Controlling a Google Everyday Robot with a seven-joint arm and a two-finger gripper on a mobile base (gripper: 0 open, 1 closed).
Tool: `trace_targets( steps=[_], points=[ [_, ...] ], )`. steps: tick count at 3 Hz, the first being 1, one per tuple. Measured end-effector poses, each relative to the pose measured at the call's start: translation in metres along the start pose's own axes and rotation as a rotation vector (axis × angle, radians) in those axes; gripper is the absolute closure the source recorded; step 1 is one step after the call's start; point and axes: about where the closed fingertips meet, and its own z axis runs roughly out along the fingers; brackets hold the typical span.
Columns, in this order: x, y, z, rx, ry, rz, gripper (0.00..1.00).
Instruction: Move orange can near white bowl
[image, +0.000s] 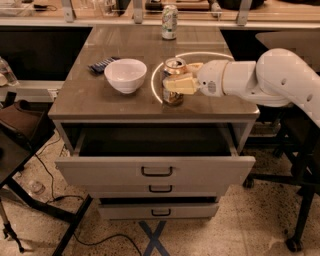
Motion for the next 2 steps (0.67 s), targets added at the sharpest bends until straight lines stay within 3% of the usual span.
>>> trace_targets(
  steps=[2],
  points=[
    [-0.001, 0.0034, 0.0045, -0.009, 0.0, -0.001, 0.59]
  ],
)
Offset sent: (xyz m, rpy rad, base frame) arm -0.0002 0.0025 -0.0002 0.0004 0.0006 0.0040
